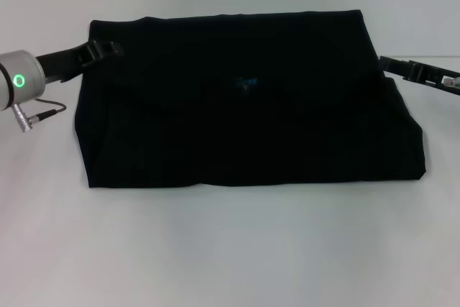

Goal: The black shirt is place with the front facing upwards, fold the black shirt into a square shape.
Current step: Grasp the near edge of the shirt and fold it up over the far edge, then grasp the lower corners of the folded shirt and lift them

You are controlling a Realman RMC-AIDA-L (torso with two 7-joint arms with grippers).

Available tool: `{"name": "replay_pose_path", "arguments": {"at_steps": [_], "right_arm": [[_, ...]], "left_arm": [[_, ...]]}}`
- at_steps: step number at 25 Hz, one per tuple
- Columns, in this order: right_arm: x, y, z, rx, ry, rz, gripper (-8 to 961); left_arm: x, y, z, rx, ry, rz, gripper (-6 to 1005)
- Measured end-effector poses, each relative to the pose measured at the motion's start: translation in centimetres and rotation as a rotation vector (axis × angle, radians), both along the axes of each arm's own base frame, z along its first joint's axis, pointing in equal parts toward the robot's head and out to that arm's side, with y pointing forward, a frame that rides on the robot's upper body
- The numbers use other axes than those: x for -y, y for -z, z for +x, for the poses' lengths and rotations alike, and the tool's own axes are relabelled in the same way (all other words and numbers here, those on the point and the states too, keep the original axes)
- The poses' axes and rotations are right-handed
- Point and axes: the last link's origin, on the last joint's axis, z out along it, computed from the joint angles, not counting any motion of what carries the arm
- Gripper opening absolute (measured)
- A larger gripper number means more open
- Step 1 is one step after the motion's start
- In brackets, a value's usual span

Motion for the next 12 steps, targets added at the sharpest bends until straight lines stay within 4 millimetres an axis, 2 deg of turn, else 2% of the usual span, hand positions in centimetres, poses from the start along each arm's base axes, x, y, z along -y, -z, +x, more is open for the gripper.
{"name": "replay_pose_path", "arguments": {"at_steps": [3, 7, 11, 12], "right_arm": [[0.5, -0.3, -0.3, -0.039, -0.053, 0.008, 437], [2.0, -0.9, -0.6, -0.061, -0.182, -0.017, 642], [4.5, -0.8, -0.6, -0.012, -0.358, -0.109, 802], [6.1, -0.2, -0.3, 0.022, -0.438, -0.162, 839]], "left_arm": [[0.5, 0.1, -0.4, 0.019, 0.000, -0.024, 270], [1.6, -0.7, -1.1, 0.055, 0.003, -0.075, 412], [3.6, -2.0, -2.4, 0.109, 0.000, -0.184, 546], [4.1, -2.2, -2.8, 0.121, -0.005, -0.202, 578]]}}
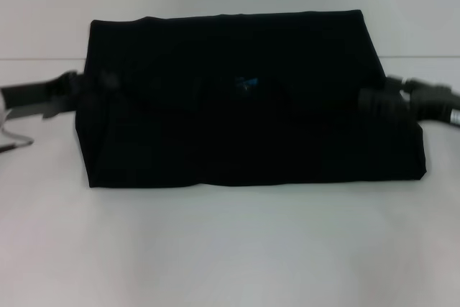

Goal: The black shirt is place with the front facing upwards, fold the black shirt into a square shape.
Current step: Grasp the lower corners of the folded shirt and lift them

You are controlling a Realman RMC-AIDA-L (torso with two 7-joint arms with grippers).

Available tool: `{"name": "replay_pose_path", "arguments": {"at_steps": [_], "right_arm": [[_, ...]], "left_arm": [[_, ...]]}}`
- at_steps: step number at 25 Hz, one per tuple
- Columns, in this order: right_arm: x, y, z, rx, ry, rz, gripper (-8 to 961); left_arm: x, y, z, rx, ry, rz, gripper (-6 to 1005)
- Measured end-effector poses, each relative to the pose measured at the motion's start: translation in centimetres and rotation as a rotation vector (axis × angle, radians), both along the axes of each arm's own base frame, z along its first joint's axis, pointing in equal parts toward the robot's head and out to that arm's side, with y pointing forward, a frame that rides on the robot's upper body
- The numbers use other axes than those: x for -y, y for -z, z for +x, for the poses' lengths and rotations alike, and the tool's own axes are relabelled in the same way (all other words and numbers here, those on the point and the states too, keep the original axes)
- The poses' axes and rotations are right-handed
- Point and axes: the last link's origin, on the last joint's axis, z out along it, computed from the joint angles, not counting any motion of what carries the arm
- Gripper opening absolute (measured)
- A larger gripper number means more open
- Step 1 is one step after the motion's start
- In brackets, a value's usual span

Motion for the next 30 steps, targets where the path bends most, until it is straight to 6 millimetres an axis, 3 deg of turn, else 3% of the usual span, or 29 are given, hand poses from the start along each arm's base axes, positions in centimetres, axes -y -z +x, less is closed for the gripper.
{"name": "replay_pose_path", "arguments": {"at_steps": [2, 4, 9, 15, 30], "right_arm": [[0.7, 0.2, 0.2, 0.015, -0.032, -0.014, 912], [2.0, 0.8, 0.7, 0.035, -0.079, -0.031, 921], [4.2, 2.2, 1.5, 0.045, -0.127, -0.045, 934], [5.3, 3.7, 1.8, 0.081, -0.140, -0.104, 933], [5.9, 4.3, 1.9, 0.080, -0.145, -0.133, 933]], "left_arm": [[1.2, -0.5, -1.0, 0.021, -0.020, -0.027, 640], [2.2, -0.8, -1.9, 0.033, -0.041, -0.040, 703], [3.3, -0.4, -2.7, 0.024, -0.053, -0.074, 703], [3.0, 1.6, -1.8, -0.045, -0.015, -0.151, 702], [2.3, 2.7, -2.0, -0.095, -0.032, -0.116, 799]]}}
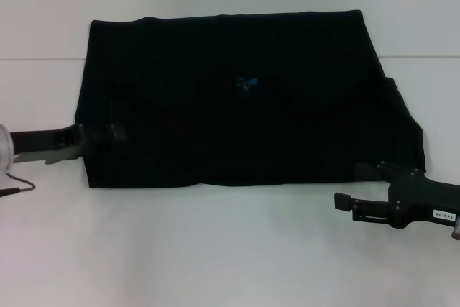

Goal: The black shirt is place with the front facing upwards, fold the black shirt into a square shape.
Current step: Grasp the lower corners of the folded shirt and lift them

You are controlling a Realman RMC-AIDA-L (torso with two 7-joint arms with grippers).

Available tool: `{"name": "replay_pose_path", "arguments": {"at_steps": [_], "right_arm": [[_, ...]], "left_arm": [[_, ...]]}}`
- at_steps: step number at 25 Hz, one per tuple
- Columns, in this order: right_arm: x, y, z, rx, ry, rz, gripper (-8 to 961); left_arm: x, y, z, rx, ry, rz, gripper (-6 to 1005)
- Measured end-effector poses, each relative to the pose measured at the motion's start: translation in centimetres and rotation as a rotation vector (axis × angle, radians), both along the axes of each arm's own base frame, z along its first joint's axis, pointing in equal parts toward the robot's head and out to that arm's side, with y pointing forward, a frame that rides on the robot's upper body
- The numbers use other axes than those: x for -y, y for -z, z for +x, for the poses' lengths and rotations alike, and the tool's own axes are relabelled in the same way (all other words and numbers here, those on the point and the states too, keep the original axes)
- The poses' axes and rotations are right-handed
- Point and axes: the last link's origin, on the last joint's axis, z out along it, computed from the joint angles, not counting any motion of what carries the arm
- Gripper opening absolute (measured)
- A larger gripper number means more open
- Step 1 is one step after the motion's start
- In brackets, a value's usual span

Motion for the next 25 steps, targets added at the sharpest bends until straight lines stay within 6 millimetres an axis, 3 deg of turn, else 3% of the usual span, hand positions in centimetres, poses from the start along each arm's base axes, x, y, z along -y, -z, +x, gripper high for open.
{"name": "replay_pose_path", "arguments": {"at_steps": [7, 20, 22, 25], "right_arm": [[0.0, 0.1, 0.0, -0.002, -0.001, -0.001, 932], [0.0, 0.0, 0.0, -0.006, 0.007, -0.002, 931], [0.0, -0.1, 0.0, -0.006, 0.008, -0.001, 931], [0.0, -0.1, 0.0, -0.006, 0.009, 0.000, 931]], "left_arm": [[0.1, 1.4, 0.4, -0.022, 0.014, -0.025, 763], [0.2, 1.3, 0.7, -0.020, 0.032, -0.051, 694], [0.2, 1.3, 0.7, -0.021, 0.032, -0.050, 455], [0.2, 1.3, 0.6, -0.021, 0.032, -0.050, 350]]}}
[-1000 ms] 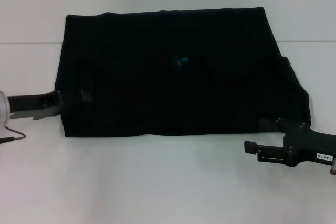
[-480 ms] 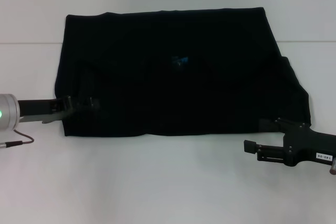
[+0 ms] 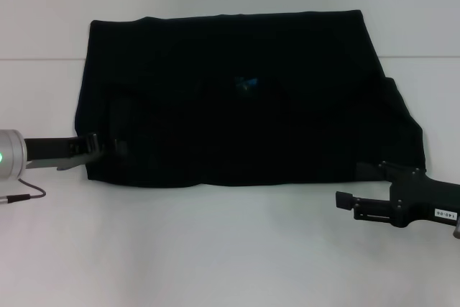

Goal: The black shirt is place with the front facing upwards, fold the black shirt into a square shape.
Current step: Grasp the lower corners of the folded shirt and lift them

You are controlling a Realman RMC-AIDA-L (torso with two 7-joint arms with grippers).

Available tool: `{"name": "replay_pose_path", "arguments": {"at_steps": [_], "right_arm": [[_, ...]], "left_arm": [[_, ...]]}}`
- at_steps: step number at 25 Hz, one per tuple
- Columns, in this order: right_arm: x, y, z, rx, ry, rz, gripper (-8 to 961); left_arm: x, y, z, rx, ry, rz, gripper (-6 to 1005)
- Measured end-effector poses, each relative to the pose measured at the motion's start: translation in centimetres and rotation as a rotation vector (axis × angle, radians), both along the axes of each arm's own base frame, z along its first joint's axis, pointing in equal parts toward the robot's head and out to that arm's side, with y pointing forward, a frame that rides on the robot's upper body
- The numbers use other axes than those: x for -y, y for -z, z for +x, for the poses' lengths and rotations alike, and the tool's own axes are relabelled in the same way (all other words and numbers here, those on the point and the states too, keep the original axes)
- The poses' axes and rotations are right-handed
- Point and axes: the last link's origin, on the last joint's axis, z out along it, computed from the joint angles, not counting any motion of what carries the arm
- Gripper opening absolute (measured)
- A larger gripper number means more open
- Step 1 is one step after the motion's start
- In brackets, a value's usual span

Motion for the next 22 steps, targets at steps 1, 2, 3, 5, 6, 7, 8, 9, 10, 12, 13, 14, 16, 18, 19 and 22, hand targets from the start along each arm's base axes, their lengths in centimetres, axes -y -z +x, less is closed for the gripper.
{"name": "replay_pose_path", "arguments": {"at_steps": [1, 2, 3, 5, 6, 7, 8, 9, 10, 12, 13, 14, 16, 18, 19, 22], "right_arm": [[0.0, 0.0, 0.0, -0.001, 0.001, 0.001, 930], [0.0, -0.1, 0.1, -0.002, 0.003, 0.003, 930], [0.0, -0.2, 0.1, -0.003, 0.005, 0.005, 930], [-0.1, -0.6, 0.3, -0.006, 0.024, 0.009, 931], [-0.2, -1.0, 0.5, -0.008, 0.043, 0.009, 931], [-0.5, -1.7, 0.7, -0.009, 0.071, 0.010, 931], [-0.8, -2.3, 0.8, -0.010, 0.099, 0.009, 931], [-1.1, -3.0, 1.0, -0.010, 0.125, 0.009, 931], [-1.5, -4.0, 1.1, -0.010, 0.164, 0.008, 930], [-2.4, -6.2, 1.4, -0.011, 0.259, -0.003, 930], [-2.9, -7.3, 1.5, -0.001, 0.303, -0.009, 930], [-3.4, -8.5, 1.6, 0.014, 0.353, -0.019, 929], [-4.6, -10.9, 1.6, 0.061, 0.455, -0.041, 928], [-5.6, -12.7, 1.5, 0.105, 0.567, -0.062, 928], [-6.2, -13.5, 1.3, 0.126, 0.626, -0.065, 927], [-7.4, -14.7, 0.4, 0.180, 0.752, -0.065, 926]], "left_arm": [[0.0, 0.0, 0.0, 0.000, 0.000, 0.000, 315], [0.0, 0.0, 0.0, 0.000, 0.000, -0.001, 280], [0.0, 0.0, 0.0, 0.000, 0.001, -0.001, 245], [0.0, -0.1, 0.0, -0.001, 0.001, -0.001, 173], [0.0, -0.1, 0.0, -0.001, 0.001, -0.001, 137], [0.0, -0.2, 0.0, -0.001, 0.002, -0.001, 101], [0.0, -0.2, 0.0, -0.002, 0.002, -0.001, 65], [0.0, -0.3, -0.1, -0.003, 0.002, -0.001, 29], [0.0, -0.3, -0.1, -0.003, 0.003, -0.001, 29], [0.0, -0.4, -0.1, -0.003, 0.005, -0.002, 29], [0.0, -0.4, 0.0, -0.003, 0.008, -0.004, 29], [0.0, -0.4, 0.0, -0.004, 0.012, -0.005, 29], [0.0, -0.4, 0.1, -0.005, 0.025, -0.005, 28], [-0.1, -0.4, 0.2, -0.003, 0.033, -0.005, 28], [0.0, -0.4, 0.2, -0.002, 0.034, -0.006, 28], [-0.1, -0.5, 0.4, 0.001, 0.039, -0.009, 28]]}}
